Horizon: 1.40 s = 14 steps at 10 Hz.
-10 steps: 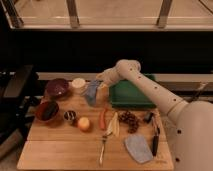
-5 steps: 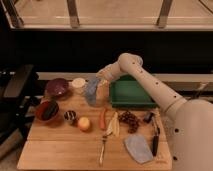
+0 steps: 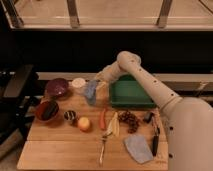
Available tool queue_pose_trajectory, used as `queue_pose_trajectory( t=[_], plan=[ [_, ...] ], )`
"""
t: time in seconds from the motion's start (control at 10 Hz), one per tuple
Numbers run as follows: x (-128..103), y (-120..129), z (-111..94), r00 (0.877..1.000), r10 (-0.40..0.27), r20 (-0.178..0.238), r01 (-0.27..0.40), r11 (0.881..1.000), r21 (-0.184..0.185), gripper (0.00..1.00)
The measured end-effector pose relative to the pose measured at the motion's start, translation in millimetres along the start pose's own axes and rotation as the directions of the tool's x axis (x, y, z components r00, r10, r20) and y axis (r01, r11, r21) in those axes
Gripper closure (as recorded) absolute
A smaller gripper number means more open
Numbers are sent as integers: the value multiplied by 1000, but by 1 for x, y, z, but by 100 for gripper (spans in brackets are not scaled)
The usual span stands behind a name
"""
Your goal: Place sponge in plastic cup
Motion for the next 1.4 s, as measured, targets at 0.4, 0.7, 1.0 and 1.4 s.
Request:
queue_pose_trajectory(
  t=[0.4,0.7,1.0,1.4],
  plan=[
    [3,14,19,998,62,11,-62,998,-27,86],
    [17,20,35,993,119,1,-119,993,-28,56],
    [30,15,40,989,149,-19,-150,989,-19,26],
    [36,5,35,986,169,-14,-169,986,-5,21]
  ],
)
